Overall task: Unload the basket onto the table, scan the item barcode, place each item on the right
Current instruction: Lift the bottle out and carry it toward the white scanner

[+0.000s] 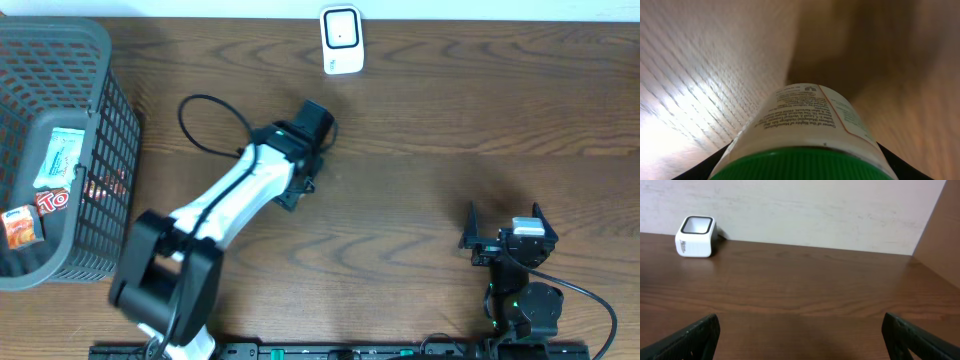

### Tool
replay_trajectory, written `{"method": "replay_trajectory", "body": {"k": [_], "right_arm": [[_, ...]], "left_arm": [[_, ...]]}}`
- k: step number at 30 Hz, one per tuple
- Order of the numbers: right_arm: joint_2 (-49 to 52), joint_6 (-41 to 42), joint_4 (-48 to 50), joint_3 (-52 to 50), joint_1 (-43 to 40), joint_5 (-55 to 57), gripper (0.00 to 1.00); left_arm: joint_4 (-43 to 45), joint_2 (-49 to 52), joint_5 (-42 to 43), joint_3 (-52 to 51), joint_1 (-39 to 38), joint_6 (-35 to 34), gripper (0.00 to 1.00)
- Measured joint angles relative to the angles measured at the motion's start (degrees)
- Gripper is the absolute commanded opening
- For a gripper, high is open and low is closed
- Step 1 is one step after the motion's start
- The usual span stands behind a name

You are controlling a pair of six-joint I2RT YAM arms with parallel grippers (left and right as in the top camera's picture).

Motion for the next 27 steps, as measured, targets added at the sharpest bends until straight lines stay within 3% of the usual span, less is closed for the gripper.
{"method": "replay_trajectory", "body": {"k": [7, 9, 12, 16, 21, 27], "right_arm": [[0.0, 0.0, 0.0, 0.0, 0.0, 0.0, 0.99], [0.0, 0.0, 0.0, 0.0, 0.0, 0.0, 0.99], [0.0, 0.0, 0.0, 0.0, 0.0, 0.0, 0.99], [0.0, 0.0, 0.0, 0.0, 0.0, 0.0, 0.99], [0.0, 0.0, 0.0, 0.0, 0.0, 0.0, 0.99], [0.0, 0.0, 0.0, 0.0, 0.0, 0.0, 0.99]], "left_arm": [[0.3, 2.7, 0.9, 0.0, -0.6, -12.7, 0.65], [0.7, 2.7, 1.2, 0.0, -0.6, -15.2, 0.72], [1.2, 2.7, 2.6, 0.0, -0.6, -17.4, 0.9], [1.3, 2.7, 3.9, 0.0, -1.1, -18.3, 0.98], [1.3, 2.7, 3.7, 0.0, -3.2, -15.3, 0.98], [0.1, -0.5, -0.5, 1.0, -5.0, -0.3, 0.98]]}}
